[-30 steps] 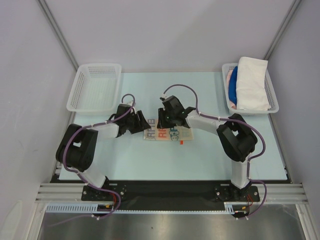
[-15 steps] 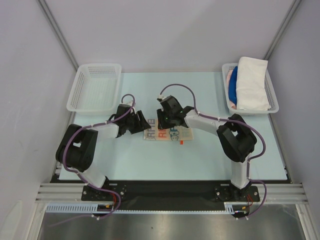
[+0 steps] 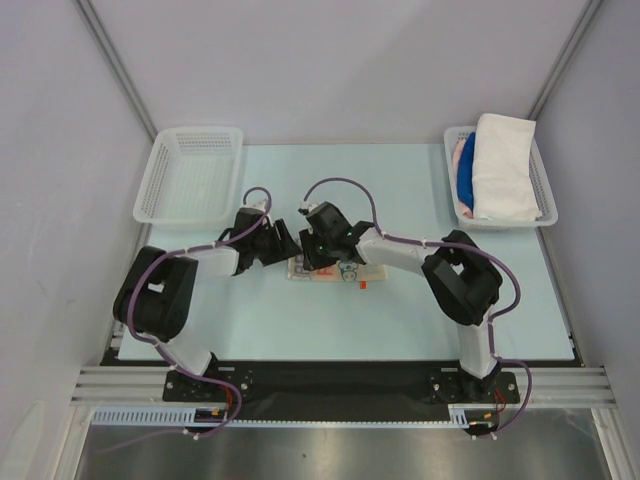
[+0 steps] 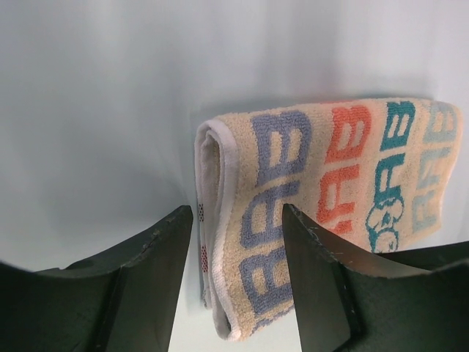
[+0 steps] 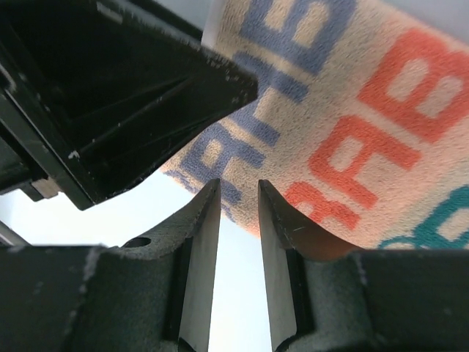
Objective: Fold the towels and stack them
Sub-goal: Fold the towel
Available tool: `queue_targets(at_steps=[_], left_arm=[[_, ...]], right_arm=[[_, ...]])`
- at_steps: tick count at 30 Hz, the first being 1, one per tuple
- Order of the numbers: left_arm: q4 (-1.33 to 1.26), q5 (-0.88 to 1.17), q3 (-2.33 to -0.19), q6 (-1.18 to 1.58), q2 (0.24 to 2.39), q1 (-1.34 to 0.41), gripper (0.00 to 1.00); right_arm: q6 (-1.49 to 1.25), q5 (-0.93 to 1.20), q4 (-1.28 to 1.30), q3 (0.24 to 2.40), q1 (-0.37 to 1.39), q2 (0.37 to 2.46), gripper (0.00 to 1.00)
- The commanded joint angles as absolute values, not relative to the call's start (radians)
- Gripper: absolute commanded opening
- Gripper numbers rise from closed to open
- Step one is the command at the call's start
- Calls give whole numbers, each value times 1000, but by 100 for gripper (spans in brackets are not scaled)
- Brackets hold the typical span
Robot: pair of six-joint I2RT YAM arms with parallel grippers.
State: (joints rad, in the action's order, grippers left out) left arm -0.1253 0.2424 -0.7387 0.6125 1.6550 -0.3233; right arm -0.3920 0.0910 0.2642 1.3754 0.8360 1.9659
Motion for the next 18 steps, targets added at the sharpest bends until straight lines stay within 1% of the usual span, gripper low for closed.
queue_targets(at_steps=[1,4,5,10,16,17,18], left_arm=[[3,170,-696,594,1727,-333,61],[-1,170,-695,594,1735,-336,60],[-24,170,-695,594,1738,-337,60],[-29,172,-699,594,1749,-345,55],[-20,169,-704,592,1735,-351,40],[-15,169,-706,591,1729,-351,35],[-12,167,-707,591,1724,-351,32]], right_arm=[[-419,78,203,1356,848,1965,33],[-420,55,198,1351,853,1973,34],[-423,54,192,1341,851,1973,36],[-434,44,170,1315,844,1991,36],[-428,57,161,1295,825,1970,37],[-422,54,163,1298,824,1962,38],[-414,51,167,1304,821,1954,39]])
